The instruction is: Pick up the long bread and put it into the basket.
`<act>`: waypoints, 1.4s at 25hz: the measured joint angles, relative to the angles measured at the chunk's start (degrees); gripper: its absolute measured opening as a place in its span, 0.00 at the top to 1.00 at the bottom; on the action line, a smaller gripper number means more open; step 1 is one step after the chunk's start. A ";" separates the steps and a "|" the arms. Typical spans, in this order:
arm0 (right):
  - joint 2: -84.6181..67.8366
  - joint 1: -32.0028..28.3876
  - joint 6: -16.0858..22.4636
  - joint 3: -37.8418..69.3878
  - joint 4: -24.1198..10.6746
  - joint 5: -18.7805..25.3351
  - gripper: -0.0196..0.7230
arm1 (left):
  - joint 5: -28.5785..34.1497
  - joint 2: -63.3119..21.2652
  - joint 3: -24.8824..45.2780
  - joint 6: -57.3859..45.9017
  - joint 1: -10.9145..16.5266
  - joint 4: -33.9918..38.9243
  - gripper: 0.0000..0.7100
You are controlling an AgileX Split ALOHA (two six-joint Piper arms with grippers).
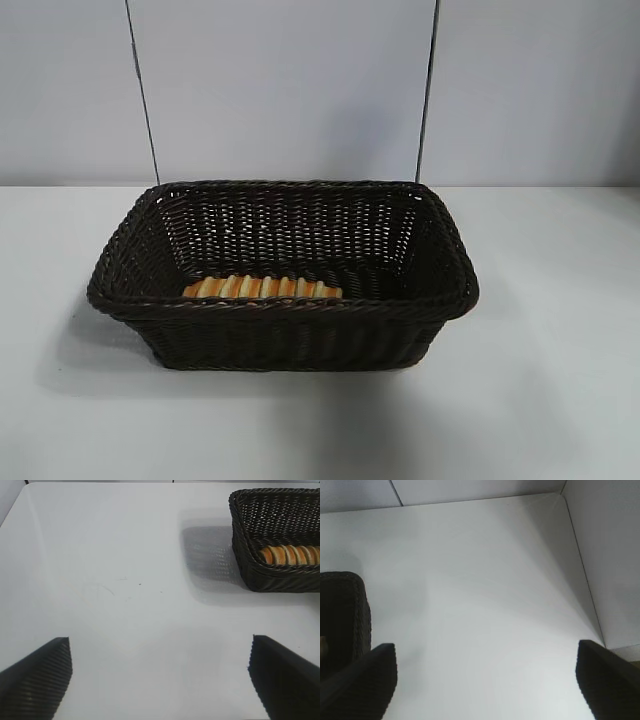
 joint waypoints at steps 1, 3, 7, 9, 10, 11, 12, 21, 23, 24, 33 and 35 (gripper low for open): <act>-2.44 0.00 0.16 1.13 -0.19 0.05 0.04 | 0.00 0.00 0.00 0.00 0.00 0.00 0.02; -6.61 0.00 0.31 2.88 -0.46 0.13 0.04 | 0.00 0.00 0.00 0.00 0.00 0.00 0.02; -14.27 0.00 0.72 6.13 -0.53 0.13 0.04 | 0.00 0.00 0.00 0.00 0.00 0.00 0.02; -17.83 0.00 0.99 8.10 -0.53 0.13 0.04 | 0.00 0.00 0.00 0.00 0.00 0.00 0.02; -19.45 0.00 0.99 8.97 -0.53 0.13 0.04 | 0.00 0.00 0.00 0.00 0.00 0.00 0.02; -20.71 0.00 0.99 10.04 -0.53 0.13 0.04 | 0.00 0.00 0.00 0.00 0.00 0.00 0.02; -22.12 0.00 0.99 11.14 -0.53 0.13 0.04 | 0.00 0.00 0.00 0.00 0.00 0.00 0.02; -32.98 0.00 1.09 20.18 -0.53 0.18 0.04 | 0.00 0.00 0.00 0.00 0.00 0.00 0.02; -35.44 0.00 1.21 21.97 -0.53 0.18 0.04 | 0.00 0.00 0.00 0.00 0.00 0.00 0.02; -36.67 0.00 1.21 22.77 -0.53 0.18 0.04 | 0.00 0.00 0.00 0.00 0.00 0.00 0.02; -42.02 0.00 1.21 29.59 -0.53 0.18 0.05 | 0.00 0.00 0.00 0.00 0.00 0.00 0.02; -42.02 0.00 1.21 30.50 -0.42 0.18 0.08 | 0.00 0.00 0.00 0.00 0.00 0.00 0.02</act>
